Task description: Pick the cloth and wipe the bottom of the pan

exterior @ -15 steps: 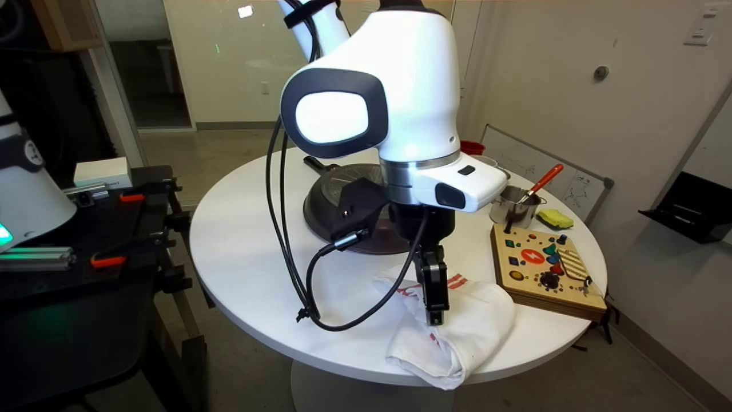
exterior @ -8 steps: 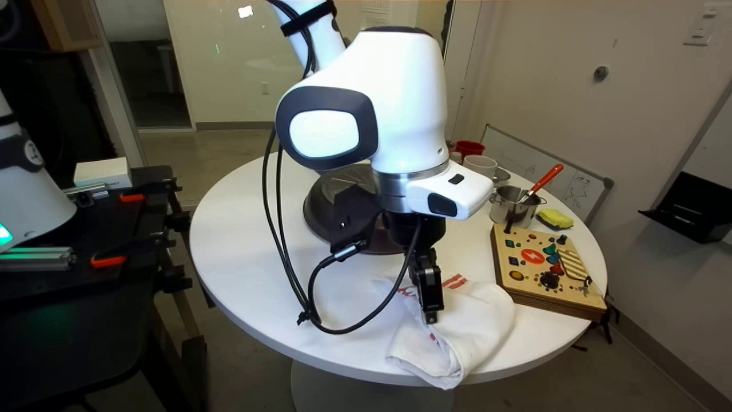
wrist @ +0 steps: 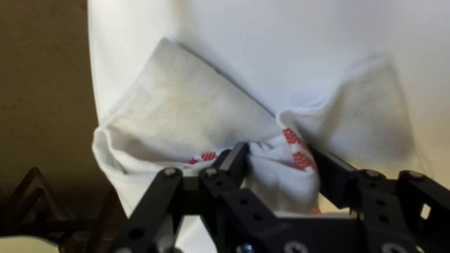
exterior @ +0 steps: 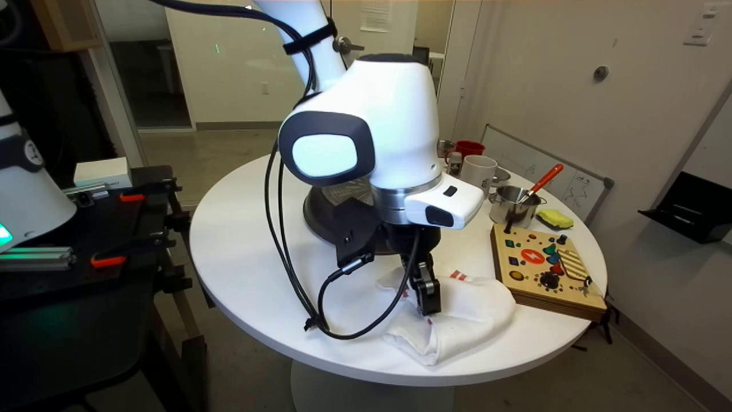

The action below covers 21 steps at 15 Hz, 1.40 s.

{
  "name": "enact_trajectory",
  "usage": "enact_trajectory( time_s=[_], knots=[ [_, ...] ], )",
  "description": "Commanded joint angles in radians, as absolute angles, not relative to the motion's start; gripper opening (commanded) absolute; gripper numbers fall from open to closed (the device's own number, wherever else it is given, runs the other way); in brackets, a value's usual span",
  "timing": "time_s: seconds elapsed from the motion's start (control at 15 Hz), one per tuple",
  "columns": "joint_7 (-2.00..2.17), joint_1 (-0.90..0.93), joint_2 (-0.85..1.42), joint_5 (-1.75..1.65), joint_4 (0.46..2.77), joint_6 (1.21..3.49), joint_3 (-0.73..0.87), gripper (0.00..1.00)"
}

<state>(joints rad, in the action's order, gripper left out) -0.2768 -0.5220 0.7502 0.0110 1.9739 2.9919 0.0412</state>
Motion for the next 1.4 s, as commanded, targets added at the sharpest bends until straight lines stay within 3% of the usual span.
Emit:
enact_trajectory(
  time_s=[0.0,0.07,0.13,0.6,0.8,1.07,1.33],
  knots=[
    [-0.307,-0.535,0.78,-0.006,1.96,3.004,0.014,0.15],
    [-0.302,-0.521,0.78,-0.012,1.961,3.002,0.027,0.06],
    [-0.279,-0.483,0.772,-0.021,1.962,2.991,0.067,0.04],
    [-0.201,-0.297,0.664,-0.08,1.975,3.005,0.255,0.02],
    [-0.212,-0.31,0.606,-0.068,1.964,2.937,0.221,0.02],
    [-0.275,-0.409,0.529,0.031,1.929,2.663,0.076,0.02],
    [-0.285,-0.425,0.499,0.12,1.901,2.542,0.05,0.02]
  ],
)
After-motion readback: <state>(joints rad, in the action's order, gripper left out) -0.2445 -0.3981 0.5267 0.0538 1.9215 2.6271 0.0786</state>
